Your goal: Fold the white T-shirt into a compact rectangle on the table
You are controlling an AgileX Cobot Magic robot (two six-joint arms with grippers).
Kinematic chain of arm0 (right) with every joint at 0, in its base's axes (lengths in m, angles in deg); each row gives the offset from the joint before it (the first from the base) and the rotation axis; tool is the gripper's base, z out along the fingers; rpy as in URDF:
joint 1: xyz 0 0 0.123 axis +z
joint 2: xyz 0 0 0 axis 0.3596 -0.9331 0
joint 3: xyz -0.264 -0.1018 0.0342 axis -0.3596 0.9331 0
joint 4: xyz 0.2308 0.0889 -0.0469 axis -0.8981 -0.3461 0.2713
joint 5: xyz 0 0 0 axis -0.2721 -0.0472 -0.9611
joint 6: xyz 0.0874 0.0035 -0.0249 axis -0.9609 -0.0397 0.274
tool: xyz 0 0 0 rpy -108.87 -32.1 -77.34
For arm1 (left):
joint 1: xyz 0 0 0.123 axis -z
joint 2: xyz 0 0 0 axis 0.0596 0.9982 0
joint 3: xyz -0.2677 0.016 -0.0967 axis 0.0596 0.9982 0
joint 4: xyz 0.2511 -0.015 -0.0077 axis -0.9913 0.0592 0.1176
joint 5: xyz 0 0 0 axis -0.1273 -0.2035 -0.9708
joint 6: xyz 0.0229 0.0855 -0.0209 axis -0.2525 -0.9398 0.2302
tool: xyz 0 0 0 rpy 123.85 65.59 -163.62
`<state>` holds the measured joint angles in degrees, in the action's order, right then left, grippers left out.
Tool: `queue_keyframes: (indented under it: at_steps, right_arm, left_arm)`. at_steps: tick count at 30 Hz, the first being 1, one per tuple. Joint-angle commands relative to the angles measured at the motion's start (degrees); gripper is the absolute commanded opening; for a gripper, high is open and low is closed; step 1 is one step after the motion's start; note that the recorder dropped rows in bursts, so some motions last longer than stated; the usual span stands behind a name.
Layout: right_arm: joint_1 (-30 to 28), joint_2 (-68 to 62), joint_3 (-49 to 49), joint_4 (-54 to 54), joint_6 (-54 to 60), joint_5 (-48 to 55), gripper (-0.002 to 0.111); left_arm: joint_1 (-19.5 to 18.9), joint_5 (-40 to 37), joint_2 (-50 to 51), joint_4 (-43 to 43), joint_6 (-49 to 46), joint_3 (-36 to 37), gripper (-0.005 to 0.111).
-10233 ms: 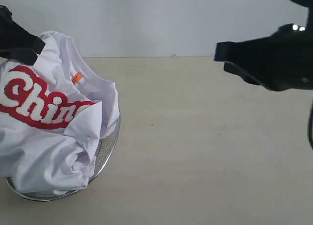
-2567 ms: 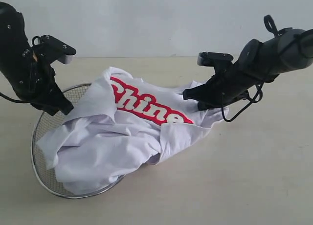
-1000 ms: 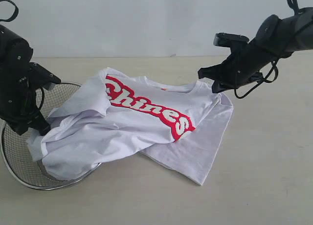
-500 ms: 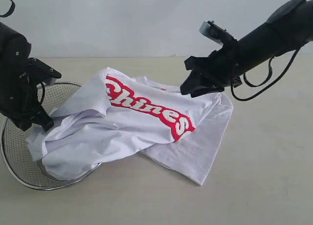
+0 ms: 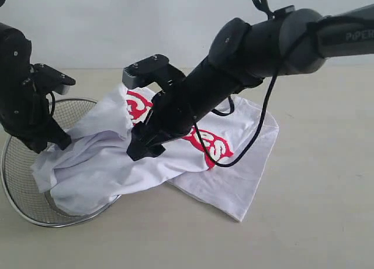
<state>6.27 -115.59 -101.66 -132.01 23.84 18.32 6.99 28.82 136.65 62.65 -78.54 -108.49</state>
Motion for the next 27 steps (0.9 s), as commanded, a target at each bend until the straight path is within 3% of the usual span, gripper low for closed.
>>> queue_keyframes:
  at_steps: [1, 6, 21, 22, 27]
  right_arm:
    - [2.6, 0.9, 0.0, 1.4, 4.2, -4.5, 0.068]
    - [5.2, 0.2, 0.0, 2.7, 6.4, -14.8, 0.068]
    - [5.3, -3.8, 0.0, 2.2, 6.6, -15.1, 0.067]
    - [5.3, -3.9, 0.0, 2.2, 6.6, -15.3, 0.065]
    - [5.3, -3.9, 0.0, 2.2, 6.1, -15.3, 0.015]
  left_arm:
    - [-0.1, 0.9, -0.6, 1.0, -0.4, -0.3, 0.009]
    - [-0.1, 1.0, -0.6, 1.1, -0.4, -0.3, 0.009]
    - [-0.1, 1.0, -0.6, 1.3, -0.4, -0.3, 0.009]
    - [-0.1, 1.0, -0.6, 1.3, -0.4, -0.3, 0.009]
    - [-0.1, 1.0, -0.6, 1.3, -0.4, -0.3, 0.009]
